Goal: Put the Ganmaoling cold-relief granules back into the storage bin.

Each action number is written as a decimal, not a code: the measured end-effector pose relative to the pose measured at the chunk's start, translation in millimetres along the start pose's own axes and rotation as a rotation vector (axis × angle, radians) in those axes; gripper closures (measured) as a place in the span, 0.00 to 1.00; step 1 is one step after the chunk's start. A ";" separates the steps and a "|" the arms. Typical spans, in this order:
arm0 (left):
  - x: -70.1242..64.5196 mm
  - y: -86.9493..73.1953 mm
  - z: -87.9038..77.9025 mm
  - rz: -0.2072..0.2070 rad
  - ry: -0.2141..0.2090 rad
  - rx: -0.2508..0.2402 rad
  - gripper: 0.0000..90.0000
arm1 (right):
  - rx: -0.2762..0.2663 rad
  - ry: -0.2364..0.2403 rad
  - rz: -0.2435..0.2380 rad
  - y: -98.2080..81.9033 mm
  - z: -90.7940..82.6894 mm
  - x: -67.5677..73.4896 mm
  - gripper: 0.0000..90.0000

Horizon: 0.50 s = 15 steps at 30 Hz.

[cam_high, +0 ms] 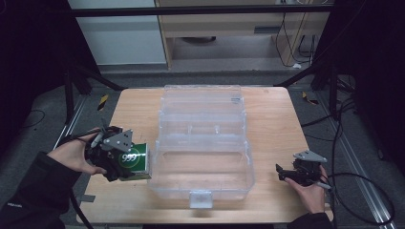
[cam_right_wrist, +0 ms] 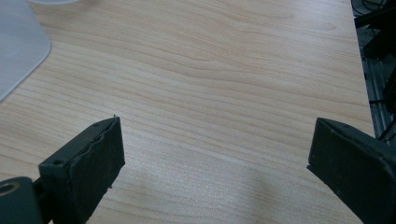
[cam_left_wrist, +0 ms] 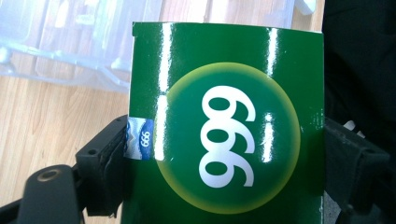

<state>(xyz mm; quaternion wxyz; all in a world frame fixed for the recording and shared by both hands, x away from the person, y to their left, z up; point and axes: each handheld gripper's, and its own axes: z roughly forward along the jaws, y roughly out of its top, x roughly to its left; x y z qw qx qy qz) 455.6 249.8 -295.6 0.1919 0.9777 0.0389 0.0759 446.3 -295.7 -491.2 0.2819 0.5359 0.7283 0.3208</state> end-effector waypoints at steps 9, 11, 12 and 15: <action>2.4 19.5 9.8 0.035 -0.016 0.003 0.17 | -0.001 -0.003 0.001 0.1 -0.4 -0.2 0.04; 2.7 23.6 12.0 0.047 -0.020 0.004 0.17 | -0.001 -0.003 -0.002 0.1 -0.4 -0.3 0.04; 3.3 25.6 13.0 0.057 -0.019 0.011 0.17 | 0.000 -0.004 -0.002 0.1 -0.3 -0.3 0.04; 3.3 30.8 16.8 0.063 -0.021 0.003 0.17 | -0.001 -0.004 -0.003 0.1 -0.4 -0.3 0.04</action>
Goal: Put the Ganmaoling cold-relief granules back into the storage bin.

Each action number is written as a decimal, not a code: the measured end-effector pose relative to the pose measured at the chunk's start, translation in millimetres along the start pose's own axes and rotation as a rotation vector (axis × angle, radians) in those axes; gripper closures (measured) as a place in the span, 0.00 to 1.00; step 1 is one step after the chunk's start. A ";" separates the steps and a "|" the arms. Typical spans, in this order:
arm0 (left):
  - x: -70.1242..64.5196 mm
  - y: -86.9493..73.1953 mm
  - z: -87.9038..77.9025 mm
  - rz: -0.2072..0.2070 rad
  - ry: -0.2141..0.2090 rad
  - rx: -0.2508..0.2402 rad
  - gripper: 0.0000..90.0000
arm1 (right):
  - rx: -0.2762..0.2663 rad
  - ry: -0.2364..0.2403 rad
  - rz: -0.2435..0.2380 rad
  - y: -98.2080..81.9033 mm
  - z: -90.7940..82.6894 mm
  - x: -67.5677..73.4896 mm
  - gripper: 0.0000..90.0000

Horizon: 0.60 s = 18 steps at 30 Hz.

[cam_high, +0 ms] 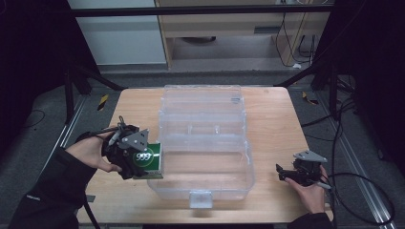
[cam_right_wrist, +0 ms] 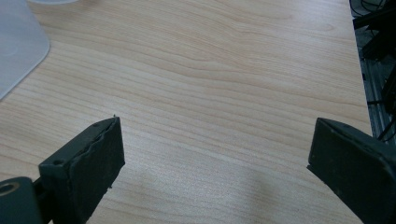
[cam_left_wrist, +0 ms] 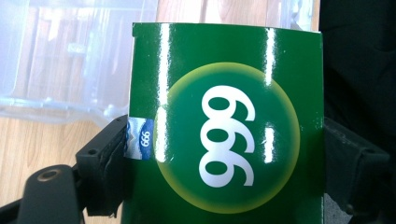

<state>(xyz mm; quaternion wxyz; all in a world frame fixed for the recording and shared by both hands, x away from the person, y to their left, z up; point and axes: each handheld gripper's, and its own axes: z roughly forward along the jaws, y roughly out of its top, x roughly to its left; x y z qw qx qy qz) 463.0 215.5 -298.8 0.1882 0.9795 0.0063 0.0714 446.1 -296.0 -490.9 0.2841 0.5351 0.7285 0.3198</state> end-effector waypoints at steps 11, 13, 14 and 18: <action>3.0 13.1 15.8 0.023 -0.022 -0.009 0.17 | 0.001 0.002 -0.001 0.0 0.1 0.2 0.04; 2.9 14.4 20.0 0.024 -0.030 -0.011 0.17 | 0.001 0.002 0.000 0.0 0.1 0.1 0.04; 2.8 15.0 22.5 0.023 -0.034 -0.010 0.17 | 0.000 0.002 -0.001 0.0 0.0 0.1 0.04; 2.0 15.4 28.1 -0.001 -0.046 0.013 0.17 | 0.002 0.002 -0.002 0.0 0.1 0.2 0.04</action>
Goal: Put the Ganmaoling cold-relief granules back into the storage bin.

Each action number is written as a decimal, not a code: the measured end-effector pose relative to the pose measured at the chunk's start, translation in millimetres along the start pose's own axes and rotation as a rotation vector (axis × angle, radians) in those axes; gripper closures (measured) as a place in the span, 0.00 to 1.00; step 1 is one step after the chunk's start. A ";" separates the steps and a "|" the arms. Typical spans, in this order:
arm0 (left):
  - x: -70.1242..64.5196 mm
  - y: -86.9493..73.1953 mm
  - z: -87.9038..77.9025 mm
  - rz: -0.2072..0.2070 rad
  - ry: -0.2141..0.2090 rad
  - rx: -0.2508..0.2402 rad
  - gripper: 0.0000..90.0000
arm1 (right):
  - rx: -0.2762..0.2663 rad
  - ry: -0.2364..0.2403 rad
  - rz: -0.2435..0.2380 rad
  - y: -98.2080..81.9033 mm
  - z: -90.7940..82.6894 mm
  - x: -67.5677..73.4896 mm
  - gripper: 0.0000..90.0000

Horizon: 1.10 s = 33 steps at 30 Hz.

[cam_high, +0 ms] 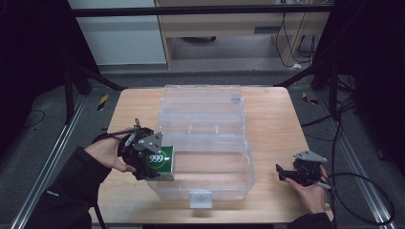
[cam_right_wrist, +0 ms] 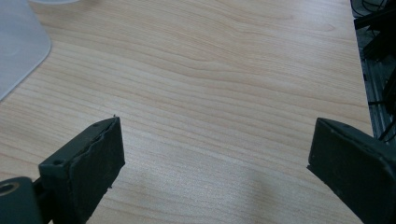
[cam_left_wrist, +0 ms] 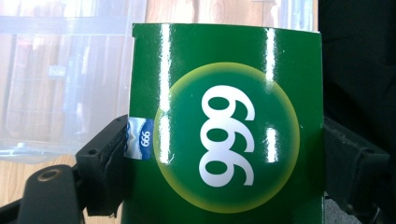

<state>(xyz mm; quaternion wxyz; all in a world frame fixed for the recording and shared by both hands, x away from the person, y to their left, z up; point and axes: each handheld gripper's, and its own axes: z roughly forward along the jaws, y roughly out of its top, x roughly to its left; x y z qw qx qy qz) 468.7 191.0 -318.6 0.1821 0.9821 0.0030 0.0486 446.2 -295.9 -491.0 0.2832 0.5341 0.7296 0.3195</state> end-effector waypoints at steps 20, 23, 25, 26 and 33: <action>4.9 6.3 16.1 0.040 -0.008 -0.027 0.17 | 0.004 0.002 -0.006 -0.1 0.6 0.6 0.04; 5.1 4.8 18.1 0.040 -0.014 -0.025 0.17 | 0.004 0.004 -0.008 -0.2 0.5 0.5 0.04; 4.6 2.6 20.4 0.036 -0.019 -0.019 0.17 | 0.006 0.002 -0.010 -0.3 0.7 0.4 0.04; 4.1 1.2 21.7 0.030 -0.022 -0.020 0.17 | 0.007 0.002 -0.009 -0.3 0.8 0.7 0.04; 2.6 -1.8 26.0 0.003 -0.026 -0.033 0.17 | 0.008 0.002 -0.014 -0.4 1.2 0.8 0.04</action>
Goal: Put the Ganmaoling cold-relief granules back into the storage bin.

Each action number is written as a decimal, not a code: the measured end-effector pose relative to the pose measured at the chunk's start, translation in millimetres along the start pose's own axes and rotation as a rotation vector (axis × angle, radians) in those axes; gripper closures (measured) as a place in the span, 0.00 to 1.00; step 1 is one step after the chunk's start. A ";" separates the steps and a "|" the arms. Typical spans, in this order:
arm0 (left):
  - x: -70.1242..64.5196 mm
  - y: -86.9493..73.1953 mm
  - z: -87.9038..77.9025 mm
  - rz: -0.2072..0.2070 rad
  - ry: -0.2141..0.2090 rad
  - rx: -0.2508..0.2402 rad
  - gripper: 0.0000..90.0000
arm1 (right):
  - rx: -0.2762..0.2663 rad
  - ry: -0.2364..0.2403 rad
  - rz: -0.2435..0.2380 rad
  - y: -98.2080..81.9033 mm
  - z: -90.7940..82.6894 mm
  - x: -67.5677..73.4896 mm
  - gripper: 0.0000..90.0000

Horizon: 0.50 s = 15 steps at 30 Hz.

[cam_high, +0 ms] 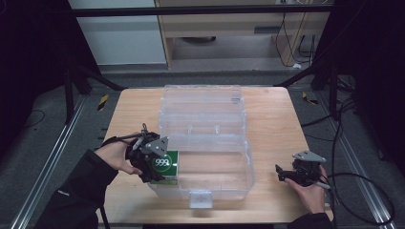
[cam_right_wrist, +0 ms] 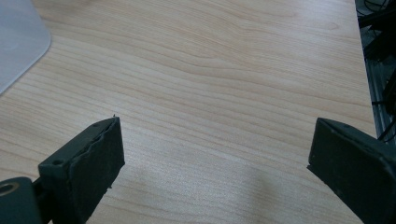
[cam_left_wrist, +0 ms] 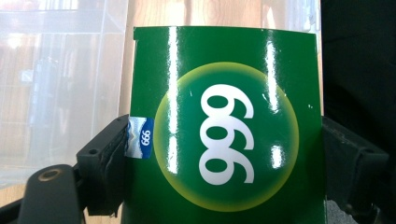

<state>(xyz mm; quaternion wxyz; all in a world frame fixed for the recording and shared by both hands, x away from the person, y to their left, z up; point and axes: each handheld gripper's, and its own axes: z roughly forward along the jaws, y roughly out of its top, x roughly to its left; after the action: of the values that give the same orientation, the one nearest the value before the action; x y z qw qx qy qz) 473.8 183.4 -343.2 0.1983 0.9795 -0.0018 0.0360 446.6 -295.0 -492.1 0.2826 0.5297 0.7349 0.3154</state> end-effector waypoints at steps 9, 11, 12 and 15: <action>0.3 0.9 6.2 0.017 -0.012 -0.017 0.17 | 0.002 0.001 -0.002 0.0 0.5 0.2 0.04; 0.2 0.6 5.9 0.018 -0.012 -0.016 0.17 | 0.003 0.002 -0.002 0.0 0.5 0.5 0.04; 0.1 0.3 6.0 0.017 -0.012 -0.018 0.17 | 0.004 0.001 -0.004 -0.1 0.6 0.4 0.04; -0.8 -0.7 6.3 0.013 -0.010 -0.028 0.17 | 0.003 0.001 -0.002 0.0 0.5 0.4 0.04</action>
<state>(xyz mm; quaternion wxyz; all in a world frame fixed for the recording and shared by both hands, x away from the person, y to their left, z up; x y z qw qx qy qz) 473.5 181.7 -349.3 0.2115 0.9768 -0.0098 0.0323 446.9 -294.5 -492.5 0.2816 0.5293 0.7361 0.3143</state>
